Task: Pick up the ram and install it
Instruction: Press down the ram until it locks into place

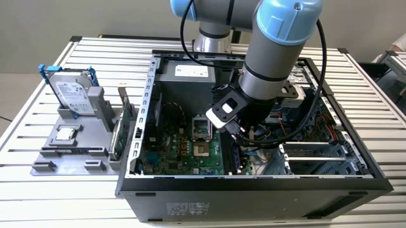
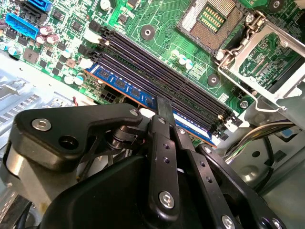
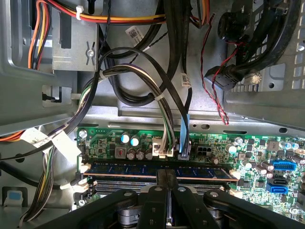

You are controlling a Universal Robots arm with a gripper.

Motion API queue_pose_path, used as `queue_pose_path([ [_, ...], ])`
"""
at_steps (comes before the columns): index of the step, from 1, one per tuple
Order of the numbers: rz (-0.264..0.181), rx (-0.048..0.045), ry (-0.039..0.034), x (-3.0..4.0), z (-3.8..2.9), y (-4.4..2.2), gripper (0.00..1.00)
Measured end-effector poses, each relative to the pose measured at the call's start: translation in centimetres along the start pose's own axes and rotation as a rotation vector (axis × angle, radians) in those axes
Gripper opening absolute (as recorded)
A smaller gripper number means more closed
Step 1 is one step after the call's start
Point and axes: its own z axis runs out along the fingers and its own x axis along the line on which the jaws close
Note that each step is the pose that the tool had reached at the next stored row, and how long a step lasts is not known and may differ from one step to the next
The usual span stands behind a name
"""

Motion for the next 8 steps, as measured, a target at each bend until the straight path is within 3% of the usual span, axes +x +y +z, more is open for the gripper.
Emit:
queue_pose_path([
  [8, 0.0, 0.0001, -0.0002, 0.0, 0.0, 0.0, 0.0],
])
